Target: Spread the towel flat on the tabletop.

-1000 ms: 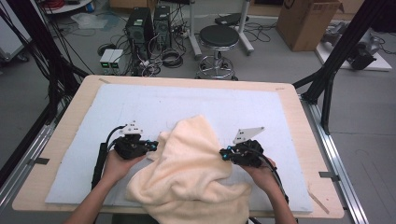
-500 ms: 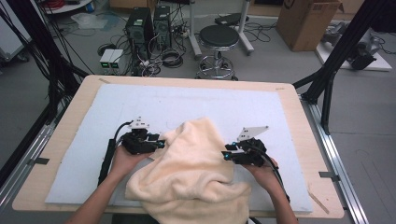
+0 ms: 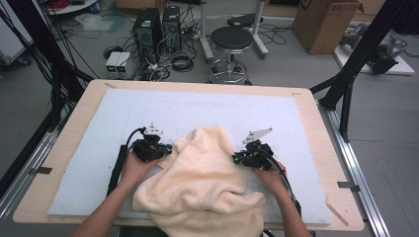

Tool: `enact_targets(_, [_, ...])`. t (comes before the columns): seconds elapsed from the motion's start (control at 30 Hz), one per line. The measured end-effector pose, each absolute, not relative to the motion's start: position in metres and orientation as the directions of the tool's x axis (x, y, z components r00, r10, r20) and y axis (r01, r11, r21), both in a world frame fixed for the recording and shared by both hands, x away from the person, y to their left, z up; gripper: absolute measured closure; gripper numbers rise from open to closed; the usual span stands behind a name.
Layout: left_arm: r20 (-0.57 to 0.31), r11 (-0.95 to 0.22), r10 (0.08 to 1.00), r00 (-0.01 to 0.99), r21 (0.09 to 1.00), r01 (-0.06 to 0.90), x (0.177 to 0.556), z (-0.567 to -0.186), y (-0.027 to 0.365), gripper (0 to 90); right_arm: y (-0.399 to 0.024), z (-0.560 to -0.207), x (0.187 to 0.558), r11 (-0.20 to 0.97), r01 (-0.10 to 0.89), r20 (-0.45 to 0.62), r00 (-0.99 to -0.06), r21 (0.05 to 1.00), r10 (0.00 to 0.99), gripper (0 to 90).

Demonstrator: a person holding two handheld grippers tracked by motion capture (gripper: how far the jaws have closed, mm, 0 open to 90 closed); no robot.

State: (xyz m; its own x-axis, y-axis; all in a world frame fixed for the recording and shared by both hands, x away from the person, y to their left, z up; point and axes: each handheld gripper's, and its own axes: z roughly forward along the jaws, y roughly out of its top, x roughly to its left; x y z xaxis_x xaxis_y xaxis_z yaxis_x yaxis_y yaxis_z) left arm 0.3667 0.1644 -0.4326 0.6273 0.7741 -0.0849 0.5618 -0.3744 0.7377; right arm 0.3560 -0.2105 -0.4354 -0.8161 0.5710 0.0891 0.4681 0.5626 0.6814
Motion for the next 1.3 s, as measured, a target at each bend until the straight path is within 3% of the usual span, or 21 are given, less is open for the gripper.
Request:
enact_targets(0.17, [-0.139, -0.234, 0.835, 0.532, 0.786, 0.572, 0.374, -0.43, 0.175, 86.3, -0.227, -0.421, 0.343, 0.535, 0.472, 0.057, -0.785, 0.7, 0.617, 84.5])
enact_targets(0.3, [-0.162, -0.248, 0.813, 0.559, 0.772, 0.585, 0.37, -0.428, 0.177, 71.1, -0.237, -0.415, 0.327, 0.537, 0.453, 0.058, -0.799, 0.712, 0.598, 83.4])
enact_targets(0.43, [-0.19, -0.251, 0.791, 0.582, 0.766, 0.591, 0.358, -0.424, 0.177, 58.0, -0.24, -0.413, 0.324, 0.509, 0.447, 0.075, -0.801, 0.736, 0.594, 70.1])
enact_targets(0.6, [-0.182, -0.277, 0.811, 0.556, 0.718, 0.638, 0.355, -0.431, 0.168, 50.6, -0.241, -0.411, 0.339, 0.438, 0.443, 0.085, -0.773, 0.782, 0.629, 62.9])
enact_targets(0.63, [-0.167, -0.29, 0.817, 0.552, 0.708, 0.643, 0.355, -0.433, 0.166, 52.0, -0.239, -0.411, 0.343, 0.433, 0.442, 0.084, -0.77, 0.786, 0.633, 62.0])
enact_targets(0.77, [-0.073, -0.329, 0.837, 0.542, 0.724, 0.606, 0.352, -0.437, 0.159, 72.2, -0.234, -0.416, 0.36, 0.417, 0.464, 0.089, -0.745, 0.782, 0.661, 58.6])
enact_targets(0.87, [-0.111, -0.31, 0.826, 0.553, 0.729, 0.61, 0.357, -0.438, 0.166, 85.2, -0.231, -0.426, 0.37, 0.429, 0.5, 0.115, -0.741, 0.752, 0.662, 59.5])
enact_targets(0.97, [-0.088, -0.317, 0.831, 0.549, 0.735, 0.599, 0.36, -0.437, 0.172, 86.9, -0.227, -0.434, 0.372, 0.465, 0.535, 0.15, -0.754, 0.706, 0.639, 68.6])
enact_targets(1.07, [-0.061, -0.324, 0.843, 0.535, 0.737, 0.593, 0.366, -0.436, 0.182, 87.2, -0.218, -0.433, 0.366, 0.516, 0.506, 0.122, -0.786, 0.691, 0.606, 79.0])
enact_targets(1.3, [-0.072, -0.214, 0.906, 0.417, 0.772, 0.598, 0.382, -0.429, 0.214, 89.4, -0.195, -0.431, 0.348, 0.601, 0.44, 0.095, -0.85, 0.667, 0.518, 83.5])
